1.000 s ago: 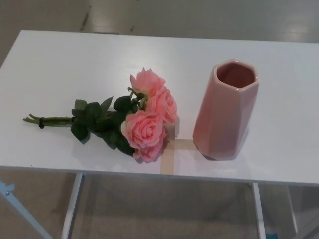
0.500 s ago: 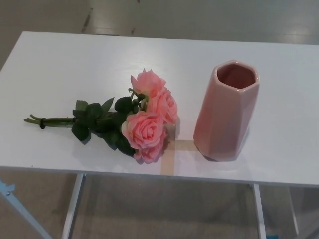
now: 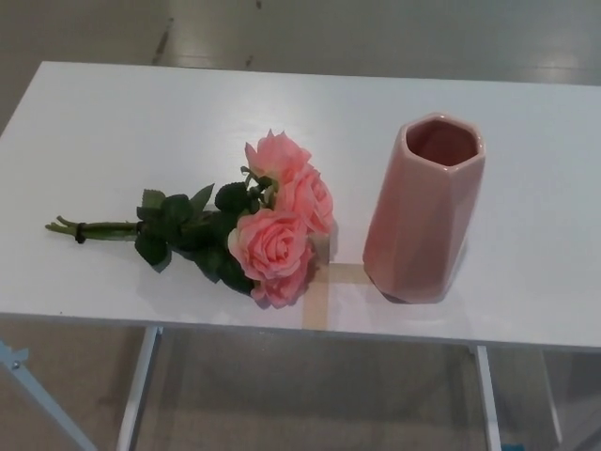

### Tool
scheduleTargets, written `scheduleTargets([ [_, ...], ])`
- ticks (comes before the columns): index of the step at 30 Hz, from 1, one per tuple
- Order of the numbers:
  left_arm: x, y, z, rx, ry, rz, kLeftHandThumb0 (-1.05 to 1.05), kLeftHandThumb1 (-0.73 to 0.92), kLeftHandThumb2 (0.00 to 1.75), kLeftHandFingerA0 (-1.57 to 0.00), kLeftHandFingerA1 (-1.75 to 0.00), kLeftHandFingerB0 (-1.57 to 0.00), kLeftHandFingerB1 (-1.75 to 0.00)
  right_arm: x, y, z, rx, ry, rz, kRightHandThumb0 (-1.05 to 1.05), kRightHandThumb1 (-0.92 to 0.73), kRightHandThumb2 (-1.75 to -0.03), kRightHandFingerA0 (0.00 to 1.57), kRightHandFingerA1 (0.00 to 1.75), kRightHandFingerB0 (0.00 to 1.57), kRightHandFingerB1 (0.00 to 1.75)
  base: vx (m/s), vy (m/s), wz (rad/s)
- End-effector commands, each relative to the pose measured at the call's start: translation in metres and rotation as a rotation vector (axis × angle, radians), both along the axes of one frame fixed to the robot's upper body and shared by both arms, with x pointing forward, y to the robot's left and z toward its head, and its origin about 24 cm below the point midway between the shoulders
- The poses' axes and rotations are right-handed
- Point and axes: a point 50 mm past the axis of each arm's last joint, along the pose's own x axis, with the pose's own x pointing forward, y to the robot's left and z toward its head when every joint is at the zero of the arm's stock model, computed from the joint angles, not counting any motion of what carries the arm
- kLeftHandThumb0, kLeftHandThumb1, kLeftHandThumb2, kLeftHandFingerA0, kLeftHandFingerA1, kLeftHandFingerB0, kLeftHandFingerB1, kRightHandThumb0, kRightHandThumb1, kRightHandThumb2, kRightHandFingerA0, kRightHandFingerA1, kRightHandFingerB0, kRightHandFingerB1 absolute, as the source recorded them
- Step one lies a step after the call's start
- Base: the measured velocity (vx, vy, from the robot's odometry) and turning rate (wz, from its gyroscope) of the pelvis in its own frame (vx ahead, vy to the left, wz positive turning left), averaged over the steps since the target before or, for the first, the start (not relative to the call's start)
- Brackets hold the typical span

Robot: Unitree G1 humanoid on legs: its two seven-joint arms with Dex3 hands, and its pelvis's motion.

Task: Use the left hand to pick up the rose and then lift and insert it into the pink vase.

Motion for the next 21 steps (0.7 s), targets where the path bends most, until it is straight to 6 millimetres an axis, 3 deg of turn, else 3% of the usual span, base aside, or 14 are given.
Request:
scheduleTargets([
  [1, -0.021, 0.01, 0.033, -0.159, -0.03, -0.274, -0.43, 0.45, 0.54, -0.4, -0.37, -0.43, -0.36, -0.002, -0.004, 0.001, -0.007, 0.006, 0.004, -0.4, -0.64, -0.6, 0.7, 0.44, 0.59, 0.39, 0.0, 0.0, 0.0],
  [4, -0.025, 0.012, 0.048, -0.23, -0.051, -0.36, -0.4, 0.45, 0.54, -0.38, -0.37, -0.42, -0.36, -0.002, -0.004, 0.0, -0.012, 0.017, 0.015, -0.4, -0.64, -0.6, 0.69, 0.43, 0.58, 0.39, 0.0, 0.0, 0.0],
  [7, -0.025, 0.012, 0.049, -0.235, -0.052, -0.362, -0.4, 0.45, 0.54, -0.38, -0.37, -0.42, -0.36, -0.002, -0.004, 0.0, -0.012, 0.017, 0.015, -0.4, -0.64, -0.6, 0.69, 0.43, 0.58, 0.39, 0.0, 0.0, 0.0],
  [9, -0.021, 0.012, 0.087, -0.339, -0.179, -0.47, -0.39, 0.45, 0.54, -0.37, -0.39, -0.41, -0.36, -0.002, -0.004, 0.0, -0.018, 0.021, 0.021, -0.4, -0.65, -0.6, 0.7, 0.43, 0.58, 0.39, 0.0, 0.0, 0.0],
  [13, -0.02, 0.011, 0.095, -0.355, -0.2, -0.492, -0.4, 0.45, 0.54, -0.38, -0.39, -0.41, -0.36, -0.002, -0.004, 0.0, -0.018, 0.019, 0.019, -0.4, -0.65, -0.6, 0.7, 0.43, 0.58, 0.39, 0.0, 0.0, 0.0],
  [14, -0.017, 0.009, 0.116, -0.383, -0.277, -0.552, -0.53, 0.36, 0.69, -0.36, -0.49, -0.35, -0.44, -0.001, -0.003, 0.001, -0.013, 0.017, 0.015, -0.39, -0.64, -0.6, 0.72, 0.44, 0.6, 0.39, 0.0, 0.0, 0.0],
  [18, -0.017, 0.005, 0.133, -0.413, -0.331, -0.6, -0.52, 0.35, 0.7, -0.37, -0.49, -0.33, -0.44, 0.0, -0.003, 0.001, -0.01, 0.018, 0.018, -0.39, -0.64, -0.6, 0.72, 0.44, 0.59, 0.39, 0.0, 0.0, 0.0],
  [19, -0.018, 0.001, 0.151, -0.424, -0.379, -0.641, -0.47, 0.4, 0.53, -0.4, -0.41, -0.39, -0.35, 0.0, -0.003, 0.001, 0.0, 0.013, 0.006, -0.39, -0.64, -0.6, 0.7, 0.44, 0.59, 0.39, 0.0, 0.0, 0.0],
  [21, -0.018, 0.0, 0.153, -0.428, -0.384, -0.646, -0.47, 0.4, 0.53, -0.4, -0.41, -0.39, -0.35, 0.0, -0.004, 0.001, 0.001, 0.012, 0.005, -0.39, -0.64, -0.6, 0.7, 0.44, 0.59, 0.39, 0.0, 0.0, 0.0],
])
